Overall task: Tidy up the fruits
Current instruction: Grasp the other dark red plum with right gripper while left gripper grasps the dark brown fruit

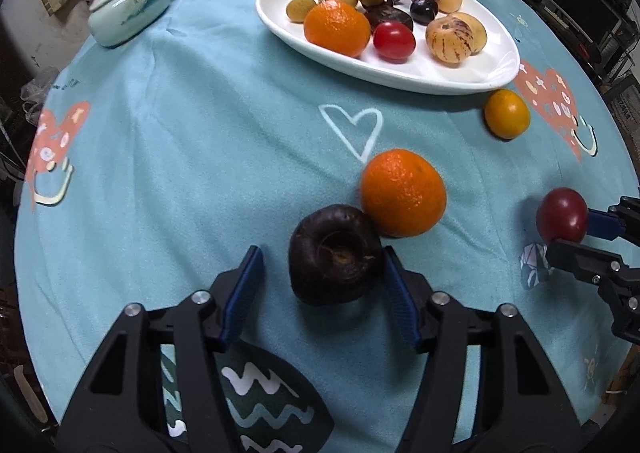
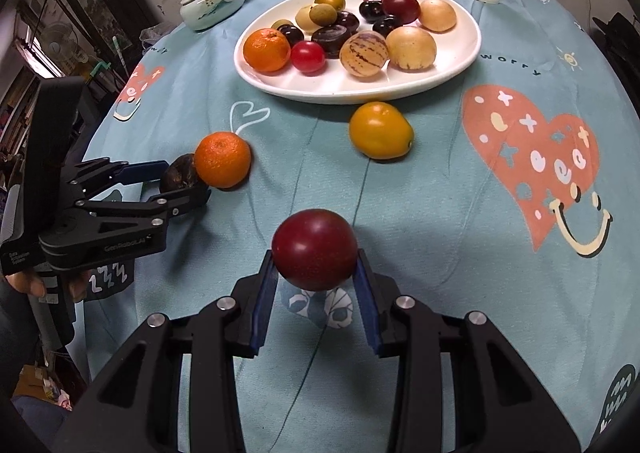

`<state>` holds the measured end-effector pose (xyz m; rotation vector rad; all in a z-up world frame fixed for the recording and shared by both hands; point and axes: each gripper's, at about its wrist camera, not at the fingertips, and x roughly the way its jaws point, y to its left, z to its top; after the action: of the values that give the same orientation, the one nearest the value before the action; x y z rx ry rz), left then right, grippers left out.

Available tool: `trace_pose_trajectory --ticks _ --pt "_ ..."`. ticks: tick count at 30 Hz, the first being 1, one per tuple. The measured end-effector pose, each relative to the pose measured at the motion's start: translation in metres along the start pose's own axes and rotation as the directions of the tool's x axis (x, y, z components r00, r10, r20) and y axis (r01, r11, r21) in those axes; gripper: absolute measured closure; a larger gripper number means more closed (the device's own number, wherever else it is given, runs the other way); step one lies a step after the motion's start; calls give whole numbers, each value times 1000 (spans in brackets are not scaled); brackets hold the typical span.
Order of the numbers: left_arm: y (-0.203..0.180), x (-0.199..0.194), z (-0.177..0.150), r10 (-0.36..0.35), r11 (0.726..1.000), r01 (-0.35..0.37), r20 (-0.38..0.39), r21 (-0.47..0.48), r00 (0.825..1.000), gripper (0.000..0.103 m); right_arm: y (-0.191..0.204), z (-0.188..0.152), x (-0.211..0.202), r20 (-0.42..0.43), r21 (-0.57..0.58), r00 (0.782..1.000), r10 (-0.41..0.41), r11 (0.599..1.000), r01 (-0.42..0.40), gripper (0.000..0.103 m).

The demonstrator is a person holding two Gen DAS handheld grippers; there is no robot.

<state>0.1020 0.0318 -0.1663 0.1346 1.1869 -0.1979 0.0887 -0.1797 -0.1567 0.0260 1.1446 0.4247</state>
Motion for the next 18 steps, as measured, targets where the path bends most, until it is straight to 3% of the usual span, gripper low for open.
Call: trace_pose_trajectory --ticks 3,18 --pt "-2 -2 0 -15 1000 15 5 6 1000 58 1 -1 0 -3 0 1000 -2 1000 2 65" --pt "-10 -29 -12 -12 1000 12 25 2 1000 58 17 -16 -6 -15 -43 1000 12 999 -13 65"
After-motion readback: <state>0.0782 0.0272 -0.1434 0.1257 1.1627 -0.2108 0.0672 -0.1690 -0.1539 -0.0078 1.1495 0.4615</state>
